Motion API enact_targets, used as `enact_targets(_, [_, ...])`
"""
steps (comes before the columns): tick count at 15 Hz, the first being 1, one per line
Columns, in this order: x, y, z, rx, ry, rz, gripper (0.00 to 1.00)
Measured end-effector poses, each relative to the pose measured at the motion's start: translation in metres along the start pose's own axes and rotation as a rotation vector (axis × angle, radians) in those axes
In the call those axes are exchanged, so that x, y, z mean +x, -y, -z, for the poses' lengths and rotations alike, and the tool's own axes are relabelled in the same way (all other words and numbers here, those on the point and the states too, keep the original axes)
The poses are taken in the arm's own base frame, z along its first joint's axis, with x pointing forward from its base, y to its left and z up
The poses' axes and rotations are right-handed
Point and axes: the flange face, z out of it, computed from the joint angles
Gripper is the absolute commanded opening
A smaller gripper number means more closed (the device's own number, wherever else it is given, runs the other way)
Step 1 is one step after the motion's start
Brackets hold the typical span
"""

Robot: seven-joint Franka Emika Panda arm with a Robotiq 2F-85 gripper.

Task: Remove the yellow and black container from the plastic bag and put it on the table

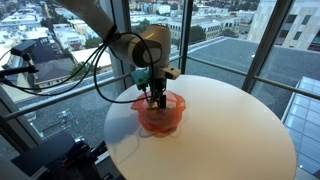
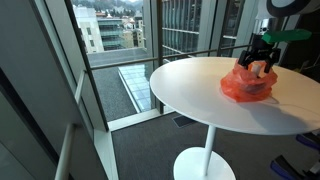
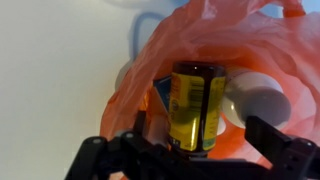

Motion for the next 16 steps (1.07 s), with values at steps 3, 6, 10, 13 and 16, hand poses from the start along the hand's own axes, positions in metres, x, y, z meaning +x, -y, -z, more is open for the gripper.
enact_targets(3, [0.0, 0.001, -0.004, -0.001, 0.0, -0.002, 1.0])
enact_targets(6, [0.0, 0.002, -0.007, -0.001, 0.0, -0.003, 1.0])
enact_targets(10, [0.001, 0.001, 0.006, 0.019, -0.018, -0.015, 1.0])
enact_targets(13, [0.002, -0.001, 0.022, 0.036, -0.044, -0.037, 1.0])
enact_targets(16, [0.002, -0.001, 0.026, 0.04, -0.05, -0.055, 1.0])
